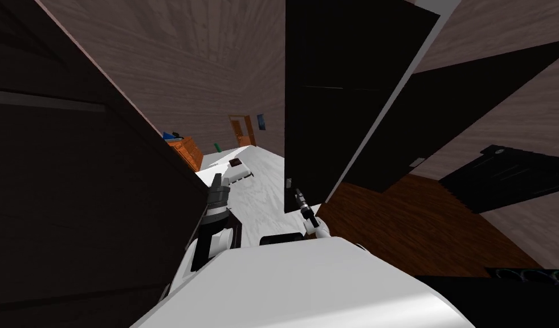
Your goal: Push the door open
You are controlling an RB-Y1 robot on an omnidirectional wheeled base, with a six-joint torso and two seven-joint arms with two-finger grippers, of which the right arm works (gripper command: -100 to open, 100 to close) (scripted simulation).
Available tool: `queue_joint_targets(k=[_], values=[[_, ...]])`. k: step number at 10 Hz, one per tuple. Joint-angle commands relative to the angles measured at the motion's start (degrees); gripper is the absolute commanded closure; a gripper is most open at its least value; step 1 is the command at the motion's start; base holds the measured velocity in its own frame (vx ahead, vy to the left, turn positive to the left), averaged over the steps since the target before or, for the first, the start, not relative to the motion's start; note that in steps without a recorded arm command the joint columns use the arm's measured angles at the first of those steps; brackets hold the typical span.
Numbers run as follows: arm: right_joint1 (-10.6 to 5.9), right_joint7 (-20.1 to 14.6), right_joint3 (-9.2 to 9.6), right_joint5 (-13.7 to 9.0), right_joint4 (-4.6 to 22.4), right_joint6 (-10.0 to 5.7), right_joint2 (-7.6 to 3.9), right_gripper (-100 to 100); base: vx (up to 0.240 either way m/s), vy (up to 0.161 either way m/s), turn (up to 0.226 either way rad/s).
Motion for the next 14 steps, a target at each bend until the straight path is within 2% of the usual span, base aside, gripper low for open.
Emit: queue_joint_targets(k=[1, 2, 5, 7, 10, 11, 12, 14], values=[[0.00, 0.0, 0.00, 0.0, 0.0, 0.00, 0.00, -100, -0.113, 0.015, -0.014], [0.17, 0.2, -0.22, -0.1, 0.1, -0.29, -0.52, -100, 0.119, 0.026, 0.039], [0.39, 0.5, -0.55, -0.2, 0.2, -0.84, -0.80, -100, 0.219, 0.029, 0.022], [0.53, 0.7, -0.78, -0.2, 0.3, -1.22, -0.63, -100, 0.212, 0.044, 0.025], [0.75, 1.0, -1.11, -0.3, 0.4, -1.77, 0.22, -100, 0.181, 0.048, 0.018], [0.93, 0.9, -1.03, -0.3, 0.2, -1.53, 0.00, -100, 0.062, 0.022, -0.013], [0.93, 0.9, -1.03, -0.3, 0.2, -1.53, 0.00, 100, -0.013, -0.003, 0.011], [0.93, 0.9, -1.03, -0.3, 0.2, -1.53, 0.00, 100, -0.019, -0.008, 0.008]])
